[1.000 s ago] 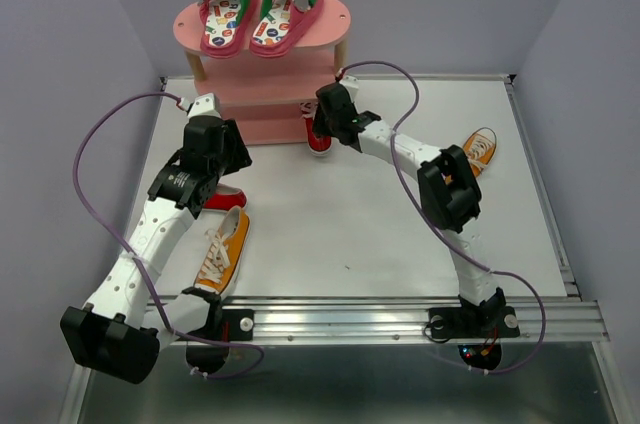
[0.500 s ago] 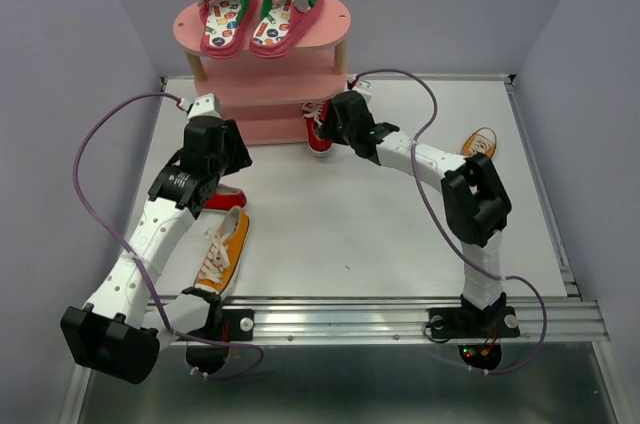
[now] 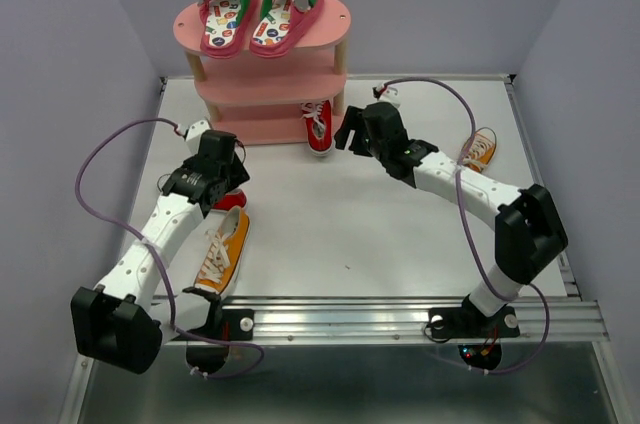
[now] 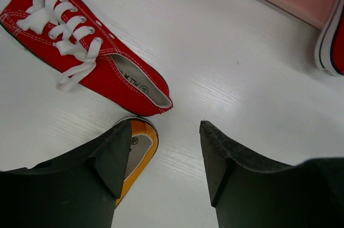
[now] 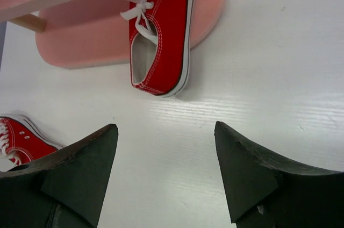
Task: Place and organize the shoes onto the shoe shelf
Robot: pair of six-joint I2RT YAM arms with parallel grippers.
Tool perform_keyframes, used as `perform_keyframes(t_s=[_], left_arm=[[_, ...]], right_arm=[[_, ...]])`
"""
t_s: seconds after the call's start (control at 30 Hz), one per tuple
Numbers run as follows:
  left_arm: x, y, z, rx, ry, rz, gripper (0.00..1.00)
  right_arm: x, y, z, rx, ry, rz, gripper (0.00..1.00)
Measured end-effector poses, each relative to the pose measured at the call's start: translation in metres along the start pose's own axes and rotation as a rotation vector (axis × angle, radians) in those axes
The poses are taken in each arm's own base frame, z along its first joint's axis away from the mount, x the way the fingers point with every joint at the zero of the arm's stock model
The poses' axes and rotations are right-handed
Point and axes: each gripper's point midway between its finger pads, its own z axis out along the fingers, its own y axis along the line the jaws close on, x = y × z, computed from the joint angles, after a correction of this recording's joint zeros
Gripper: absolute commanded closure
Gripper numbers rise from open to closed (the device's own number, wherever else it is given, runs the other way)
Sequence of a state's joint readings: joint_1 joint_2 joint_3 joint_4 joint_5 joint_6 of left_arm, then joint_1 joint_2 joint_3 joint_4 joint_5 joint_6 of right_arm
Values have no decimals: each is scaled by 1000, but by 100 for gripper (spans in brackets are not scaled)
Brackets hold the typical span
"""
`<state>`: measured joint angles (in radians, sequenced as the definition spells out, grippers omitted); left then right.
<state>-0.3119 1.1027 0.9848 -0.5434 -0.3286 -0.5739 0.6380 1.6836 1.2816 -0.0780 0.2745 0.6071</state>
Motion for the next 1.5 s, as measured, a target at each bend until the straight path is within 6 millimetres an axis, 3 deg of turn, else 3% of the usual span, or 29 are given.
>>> perform_keyframes(t_s=[0.07,0.17,0.3,0.47,0.67,0.73,0.83,0.93,1.03,1.3,1.37,1.5], left_arm=[[12,8,9,-48,22,-32,26],[34,21,26,-127,67,-78,26],[47,30,47,-201,90,-109,30],[49,34,69,-244,81,-146,39],[35,20,79,-196,21,-188,47],[34,18,84,-190,15,-193,52],[38,17,93,-194,22,-193,53],[44,19,100,-209,38,-186,49],[49,21,103,-221,51,-185,39],[60,25,106,-227,65,-207,39],[61,25,106,-230,64,-217,27],[59,23,105,-221,55,-228,18]], right_arm=[[1,-6,-9,8,0,-6,21],[0,-9,-17,12,-3,-13,16],[-5,-11,-23,17,-15,-29,16],[-3,-18,-27,42,-11,-55,15],[0,-24,-31,58,0,-72,15],[0,-24,-31,58,1,-74,15],[1,-25,-32,61,5,-77,15],[2,-26,-32,64,10,-82,15],[4,-28,-32,70,18,-87,15],[8,-31,-33,80,34,-101,15],[9,-32,-34,83,39,-105,15],[10,-33,-34,86,43,-113,15]])
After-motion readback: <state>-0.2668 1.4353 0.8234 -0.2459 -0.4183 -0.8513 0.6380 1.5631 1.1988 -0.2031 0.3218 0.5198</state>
